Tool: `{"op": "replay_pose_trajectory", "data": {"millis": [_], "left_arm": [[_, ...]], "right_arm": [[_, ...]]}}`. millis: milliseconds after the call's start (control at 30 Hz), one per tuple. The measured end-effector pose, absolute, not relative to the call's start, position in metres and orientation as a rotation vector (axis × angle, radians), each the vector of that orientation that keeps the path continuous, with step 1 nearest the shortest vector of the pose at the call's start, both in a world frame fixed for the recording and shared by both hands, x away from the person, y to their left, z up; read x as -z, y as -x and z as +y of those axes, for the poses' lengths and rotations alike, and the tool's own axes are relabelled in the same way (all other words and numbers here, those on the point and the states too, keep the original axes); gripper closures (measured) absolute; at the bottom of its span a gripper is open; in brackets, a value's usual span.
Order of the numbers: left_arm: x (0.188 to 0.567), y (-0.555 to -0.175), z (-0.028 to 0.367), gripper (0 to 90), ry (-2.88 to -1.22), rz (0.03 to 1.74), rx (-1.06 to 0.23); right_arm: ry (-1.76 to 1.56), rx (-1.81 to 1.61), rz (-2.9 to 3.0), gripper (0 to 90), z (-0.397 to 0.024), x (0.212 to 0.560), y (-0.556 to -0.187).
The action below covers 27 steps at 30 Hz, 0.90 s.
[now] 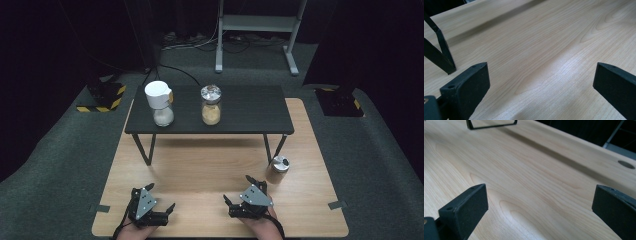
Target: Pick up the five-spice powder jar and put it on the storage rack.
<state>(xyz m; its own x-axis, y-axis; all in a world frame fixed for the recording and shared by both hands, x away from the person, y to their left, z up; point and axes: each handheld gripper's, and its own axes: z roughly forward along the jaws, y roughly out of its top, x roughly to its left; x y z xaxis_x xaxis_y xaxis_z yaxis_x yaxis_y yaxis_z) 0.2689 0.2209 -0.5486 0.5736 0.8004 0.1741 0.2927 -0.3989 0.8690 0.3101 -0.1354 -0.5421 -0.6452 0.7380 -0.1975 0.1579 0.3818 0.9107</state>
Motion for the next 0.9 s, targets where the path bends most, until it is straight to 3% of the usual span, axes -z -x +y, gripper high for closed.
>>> {"op": "replay_pose_trajectory", "data": {"millis": [900], "left_arm": [[0.548,-0.269,0.221,1.1,-1.957,0.879,-0.743]], "right_arm": [[-0.757,-1.331,1.988,0.0,-0.154,0.526,-0.298]]}}
